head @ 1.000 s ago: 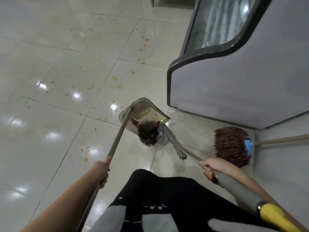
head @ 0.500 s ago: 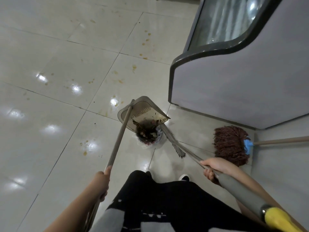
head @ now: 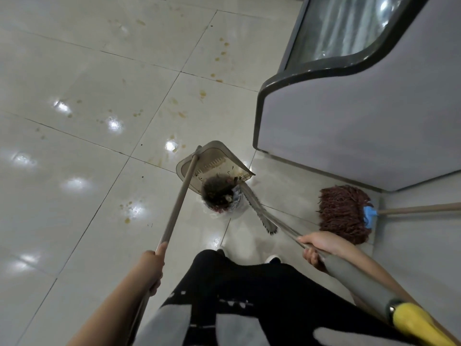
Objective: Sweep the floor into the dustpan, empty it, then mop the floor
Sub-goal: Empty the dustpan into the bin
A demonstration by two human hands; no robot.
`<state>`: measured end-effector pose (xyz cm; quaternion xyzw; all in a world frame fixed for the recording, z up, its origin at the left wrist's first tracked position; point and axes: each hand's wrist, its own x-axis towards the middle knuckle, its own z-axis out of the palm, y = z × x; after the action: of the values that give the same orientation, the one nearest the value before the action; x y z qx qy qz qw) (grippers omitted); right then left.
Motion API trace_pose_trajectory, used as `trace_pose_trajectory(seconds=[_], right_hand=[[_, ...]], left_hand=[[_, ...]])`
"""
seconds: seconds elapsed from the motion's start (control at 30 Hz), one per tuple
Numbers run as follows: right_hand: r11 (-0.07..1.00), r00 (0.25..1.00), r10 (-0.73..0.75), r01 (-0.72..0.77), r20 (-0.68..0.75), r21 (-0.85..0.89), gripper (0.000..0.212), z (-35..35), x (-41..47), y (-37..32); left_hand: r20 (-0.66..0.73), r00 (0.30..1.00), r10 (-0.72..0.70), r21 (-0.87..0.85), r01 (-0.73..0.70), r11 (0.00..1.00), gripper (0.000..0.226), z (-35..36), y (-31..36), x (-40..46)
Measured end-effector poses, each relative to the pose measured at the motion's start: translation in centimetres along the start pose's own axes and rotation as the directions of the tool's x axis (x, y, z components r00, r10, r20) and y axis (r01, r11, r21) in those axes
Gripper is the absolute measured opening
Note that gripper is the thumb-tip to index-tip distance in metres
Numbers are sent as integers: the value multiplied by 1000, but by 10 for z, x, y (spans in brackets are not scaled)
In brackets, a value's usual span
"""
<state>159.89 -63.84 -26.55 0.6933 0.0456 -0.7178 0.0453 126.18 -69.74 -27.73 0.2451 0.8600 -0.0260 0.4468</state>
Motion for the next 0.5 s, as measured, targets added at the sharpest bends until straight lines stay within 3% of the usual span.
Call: trace_pose_trajectory(seconds=[0.1,0.37,0.5], right_hand=[[998,999,19,-22,39,62,52,4,-4,-1],[1000,999,-15,14,-31,-19,44,10,-9,2],[999,999,-27,26,-30,-34,44,8,-13,8]], left_hand=[[3,1000,25,1,-25,1000,49,2,0,0],[14,1000,-9,-19,9,1000,51,-4,-3,-5],[-58,998,19,37,-17,999,49,5,-31,-13]])
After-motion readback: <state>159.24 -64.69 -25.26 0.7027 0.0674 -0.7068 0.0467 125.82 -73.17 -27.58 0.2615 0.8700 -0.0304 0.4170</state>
